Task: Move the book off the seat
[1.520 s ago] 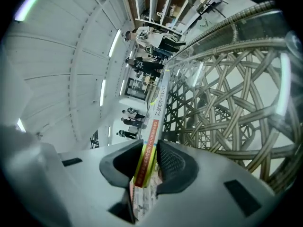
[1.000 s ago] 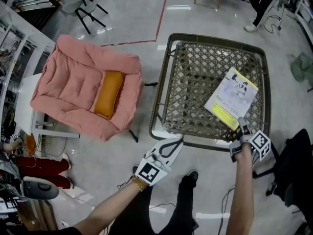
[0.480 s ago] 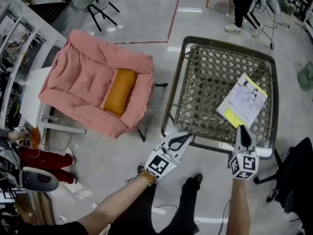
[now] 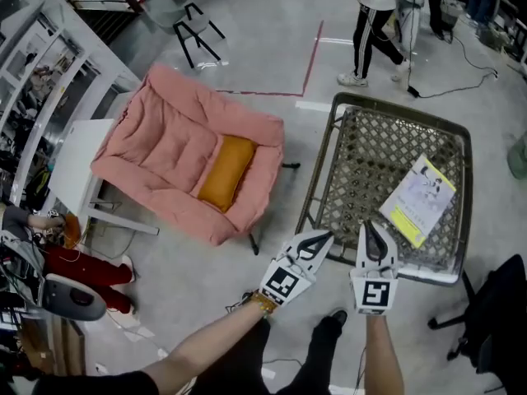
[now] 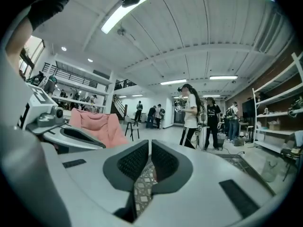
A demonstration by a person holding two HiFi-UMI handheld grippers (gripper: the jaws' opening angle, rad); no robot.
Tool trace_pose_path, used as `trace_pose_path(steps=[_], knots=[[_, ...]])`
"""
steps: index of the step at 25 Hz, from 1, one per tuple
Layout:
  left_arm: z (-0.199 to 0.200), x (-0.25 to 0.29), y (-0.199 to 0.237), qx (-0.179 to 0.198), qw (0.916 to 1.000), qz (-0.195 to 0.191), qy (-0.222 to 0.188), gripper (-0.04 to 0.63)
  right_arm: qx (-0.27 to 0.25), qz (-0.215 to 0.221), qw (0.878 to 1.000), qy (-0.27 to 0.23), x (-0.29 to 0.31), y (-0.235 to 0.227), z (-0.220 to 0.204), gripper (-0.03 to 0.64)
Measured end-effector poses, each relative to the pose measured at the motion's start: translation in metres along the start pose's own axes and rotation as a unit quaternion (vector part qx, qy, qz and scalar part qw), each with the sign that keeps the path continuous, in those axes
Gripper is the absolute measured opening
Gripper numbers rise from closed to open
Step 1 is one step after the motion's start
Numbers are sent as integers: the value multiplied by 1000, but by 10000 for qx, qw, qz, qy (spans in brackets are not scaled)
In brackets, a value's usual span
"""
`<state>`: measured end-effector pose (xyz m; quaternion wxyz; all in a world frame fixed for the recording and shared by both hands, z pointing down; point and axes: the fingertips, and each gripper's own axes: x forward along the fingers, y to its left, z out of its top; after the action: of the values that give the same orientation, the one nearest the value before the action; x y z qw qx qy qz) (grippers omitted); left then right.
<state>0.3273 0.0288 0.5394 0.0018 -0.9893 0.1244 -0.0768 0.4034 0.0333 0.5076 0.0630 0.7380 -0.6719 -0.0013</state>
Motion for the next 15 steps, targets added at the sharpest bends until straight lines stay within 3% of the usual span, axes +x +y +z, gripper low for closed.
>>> trace_pose_path(steps=[5, 8, 15], knots=[[42, -16, 12, 87, 9999, 81, -77, 0, -3, 187, 9998, -121, -2, 15, 46, 20], [69, -26, 15, 238, 9995, 72, -203, 0, -267, 390, 9985, -287, -6, 28, 73, 17], [131, -63, 22, 304, 9991, 133, -280, 0, -298, 737, 9967, -150, -23, 67, 126, 14]])
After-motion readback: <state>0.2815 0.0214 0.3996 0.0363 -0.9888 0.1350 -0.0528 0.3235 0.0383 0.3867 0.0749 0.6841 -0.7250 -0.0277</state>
